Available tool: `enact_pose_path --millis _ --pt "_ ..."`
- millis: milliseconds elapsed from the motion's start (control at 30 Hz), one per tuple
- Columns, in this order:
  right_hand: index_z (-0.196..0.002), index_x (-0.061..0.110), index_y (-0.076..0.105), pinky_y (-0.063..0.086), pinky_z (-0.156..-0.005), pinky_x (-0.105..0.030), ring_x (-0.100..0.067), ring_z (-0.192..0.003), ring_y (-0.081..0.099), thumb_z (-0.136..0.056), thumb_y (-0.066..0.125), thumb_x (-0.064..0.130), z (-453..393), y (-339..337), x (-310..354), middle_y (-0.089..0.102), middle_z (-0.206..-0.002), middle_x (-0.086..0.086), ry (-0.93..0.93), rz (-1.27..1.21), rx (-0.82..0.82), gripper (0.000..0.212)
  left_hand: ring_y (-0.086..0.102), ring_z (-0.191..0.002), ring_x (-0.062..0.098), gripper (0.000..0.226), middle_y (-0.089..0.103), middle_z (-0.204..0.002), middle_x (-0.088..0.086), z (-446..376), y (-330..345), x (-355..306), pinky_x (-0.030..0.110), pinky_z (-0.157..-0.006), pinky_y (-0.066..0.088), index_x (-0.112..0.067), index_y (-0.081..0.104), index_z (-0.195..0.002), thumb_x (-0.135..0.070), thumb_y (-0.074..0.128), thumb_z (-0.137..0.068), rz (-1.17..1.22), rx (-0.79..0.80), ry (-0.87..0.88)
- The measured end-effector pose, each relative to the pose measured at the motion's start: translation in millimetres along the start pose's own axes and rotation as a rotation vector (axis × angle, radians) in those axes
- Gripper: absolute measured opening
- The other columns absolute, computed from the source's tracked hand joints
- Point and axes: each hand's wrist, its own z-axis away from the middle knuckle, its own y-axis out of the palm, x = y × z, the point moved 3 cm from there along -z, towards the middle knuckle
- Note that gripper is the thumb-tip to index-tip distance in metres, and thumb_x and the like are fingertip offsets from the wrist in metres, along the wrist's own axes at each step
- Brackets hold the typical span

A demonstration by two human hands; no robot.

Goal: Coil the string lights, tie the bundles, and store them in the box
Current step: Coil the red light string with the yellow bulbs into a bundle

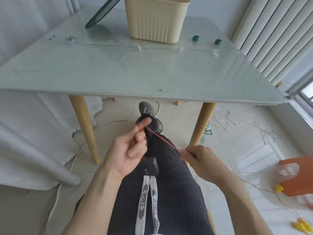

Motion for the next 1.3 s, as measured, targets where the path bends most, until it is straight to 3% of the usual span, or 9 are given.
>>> enact_pose_path --millis 167,333,533,700,800,933,1100,1200,1300 --pt "-0.087 0.019 0.071 0.039 -0.055 -0.016 0.001 -0.055 0.050 -0.099 0.050 0.031 15.1 19.8 14.9 0.052 -0.060 0.011 -0.026 0.035 0.245 0.027 0.075 -0.081 0.026 0.033 0.075 -0.099 0.015 -5.0 0.6 -2.2 0.030 -0.068 0.061 -0.002 0.056 -0.120 -0.021 0.034 -0.104 -0.005 -0.149 0.128" --pt "-0.092 0.021 0.070 0.039 -0.060 -0.021 -0.006 -0.060 0.047 -0.099 0.054 0.038 27.4 30.4 47.3 0.052 -0.060 0.012 -0.186 -0.051 0.321 0.024 0.065 -0.113 0.041 0.023 0.067 -0.121 0.026 -3.1 2.0 15.6 0.056 -0.102 0.046 -0.010 0.049 -0.104 -0.026 0.048 -0.088 -0.198 -0.105 -0.066" --pt "-0.089 0.022 0.071 0.044 -0.060 -0.025 -0.008 -0.060 0.052 -0.095 0.063 0.026 21.0 7.9 63.6 0.064 -0.068 0.006 -0.260 -0.248 0.207 0.011 0.067 -0.091 0.028 0.039 0.069 -0.104 0.016 8.8 9.1 32.4 0.039 -0.079 0.054 -0.009 0.072 -0.101 -0.040 0.050 -0.095 -0.431 0.179 -0.357" --pt "-0.082 0.025 0.069 0.040 -0.054 -0.014 -0.001 -0.053 0.054 -0.092 0.070 0.030 2.5 -9.8 52.7 0.068 -0.064 0.013 -0.214 -0.245 -0.020 0.012 0.073 -0.078 0.030 0.048 0.059 -0.128 0.029 13.1 6.5 41.5 0.021 -0.050 0.047 0.000 0.049 -0.136 -0.034 0.034 -0.105 -0.521 0.415 -0.463" --pt "-0.085 0.016 0.069 0.043 -0.056 -0.012 -0.001 -0.056 0.061 -0.087 0.077 0.030 -2.0 -12.4 45.2 0.073 -0.069 0.005 -0.187 -0.377 0.039 0.016 0.068 -0.054 0.017 0.045 0.057 -0.127 0.036 16.1 3.5 39.9 0.014 -0.038 0.035 0.008 0.035 -0.140 -0.023 0.032 -0.107 -0.518 0.465 -0.482" --pt "-0.091 0.017 0.073 0.043 -0.058 -0.018 -0.007 -0.056 0.056 -0.078 0.083 0.031 0.4 -15.6 41.9 0.069 -0.068 0.004 -0.234 -0.431 0.146 0.021 0.064 -0.045 0.014 0.045 0.059 -0.120 0.036 14.5 0.1 39.7 0.012 -0.035 0.032 0.013 0.036 -0.137 -0.020 0.031 -0.107 -0.527 0.432 -0.506" --pt "-0.078 0.019 0.075 0.036 -0.057 -0.007 -0.001 -0.056 0.054 -0.078 0.085 0.012 2.9 -26.5 50.6 0.063 -0.066 0.020 -0.357 -0.353 -0.163 0.013 0.062 -0.043 0.016 0.061 0.067 -0.105 0.030 10.8 -3.1 40.5 0.013 -0.035 0.033 0.014 0.038 -0.137 -0.037 0.035 -0.103 -0.497 0.331 -0.523" --pt "-0.077 0.023 0.074 0.036 -0.055 -0.008 -0.001 -0.055 0.052 -0.076 0.087 0.026 -3.1 -21.0 50.5 0.062 -0.064 0.024 -0.304 -0.290 -0.233 0.013 0.058 -0.039 0.012 0.071 0.069 -0.101 0.026 11.3 -0.9 39.9 0.015 -0.032 0.024 0.009 0.040 -0.137 -0.051 0.032 -0.100 -0.479 0.388 -0.562" --pt "-0.076 0.022 0.074 0.036 -0.052 -0.011 -0.001 -0.052 0.051 -0.080 0.078 0.045 -9.6 -10.4 39.6 0.060 -0.057 0.023 -0.208 -0.201 -0.151 0.024 0.048 -0.033 0.006 0.063 0.072 -0.085 0.017 13.8 0.0 37.0 0.026 -0.037 0.008 0.011 0.043 -0.138 -0.041 0.031 -0.104 -0.457 0.439 -0.505"
